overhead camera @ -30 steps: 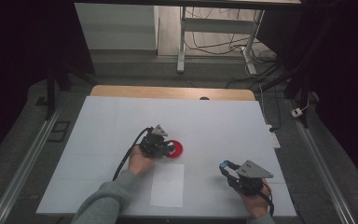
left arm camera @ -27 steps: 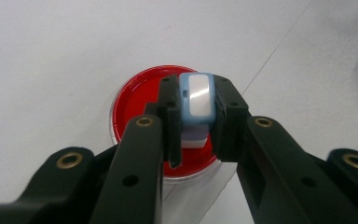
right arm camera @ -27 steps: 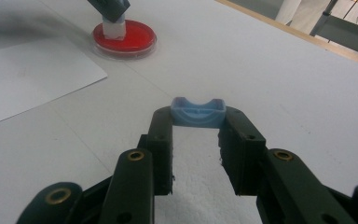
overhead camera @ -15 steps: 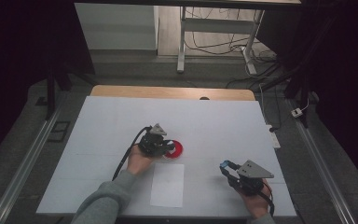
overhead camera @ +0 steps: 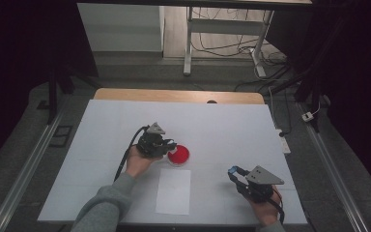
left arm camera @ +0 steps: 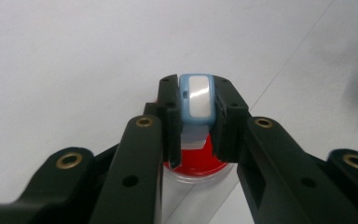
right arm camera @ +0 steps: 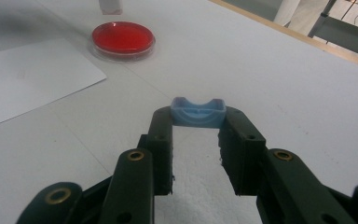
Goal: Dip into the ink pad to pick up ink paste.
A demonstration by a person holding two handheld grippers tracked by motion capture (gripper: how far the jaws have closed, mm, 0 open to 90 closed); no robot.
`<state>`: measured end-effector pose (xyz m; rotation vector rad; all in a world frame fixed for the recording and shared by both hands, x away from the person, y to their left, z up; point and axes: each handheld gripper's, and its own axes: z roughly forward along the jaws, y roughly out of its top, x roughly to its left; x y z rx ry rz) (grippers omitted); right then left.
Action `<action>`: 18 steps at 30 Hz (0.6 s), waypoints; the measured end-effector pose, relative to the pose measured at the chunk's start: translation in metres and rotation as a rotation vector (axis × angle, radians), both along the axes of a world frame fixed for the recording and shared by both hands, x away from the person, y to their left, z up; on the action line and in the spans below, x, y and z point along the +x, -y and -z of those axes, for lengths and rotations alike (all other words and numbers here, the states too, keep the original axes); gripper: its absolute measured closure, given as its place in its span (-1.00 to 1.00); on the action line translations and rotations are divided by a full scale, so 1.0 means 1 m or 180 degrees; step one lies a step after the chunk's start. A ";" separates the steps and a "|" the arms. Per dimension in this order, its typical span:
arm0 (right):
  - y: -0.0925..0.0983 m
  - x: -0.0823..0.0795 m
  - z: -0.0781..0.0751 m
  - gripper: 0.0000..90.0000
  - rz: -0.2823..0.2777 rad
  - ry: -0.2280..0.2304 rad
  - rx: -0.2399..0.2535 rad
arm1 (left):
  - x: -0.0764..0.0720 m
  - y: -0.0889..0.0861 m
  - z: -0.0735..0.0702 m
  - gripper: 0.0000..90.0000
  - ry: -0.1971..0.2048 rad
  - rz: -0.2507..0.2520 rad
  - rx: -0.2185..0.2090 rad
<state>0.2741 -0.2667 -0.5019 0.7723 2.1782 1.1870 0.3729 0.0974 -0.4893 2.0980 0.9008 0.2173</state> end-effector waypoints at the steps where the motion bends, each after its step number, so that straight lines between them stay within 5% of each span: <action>1: 0.000 0.000 0.000 0.46 -0.0001 -0.0001 -0.0003 | 0.000 0.000 0.001 0.67 -0.0005 0.0003 0.0024; 18: 0.000 0.000 0.000 0.46 0.0000 -0.0002 0.0001 | 0.002 0.005 0.008 0.67 -0.0076 0.0059 0.0100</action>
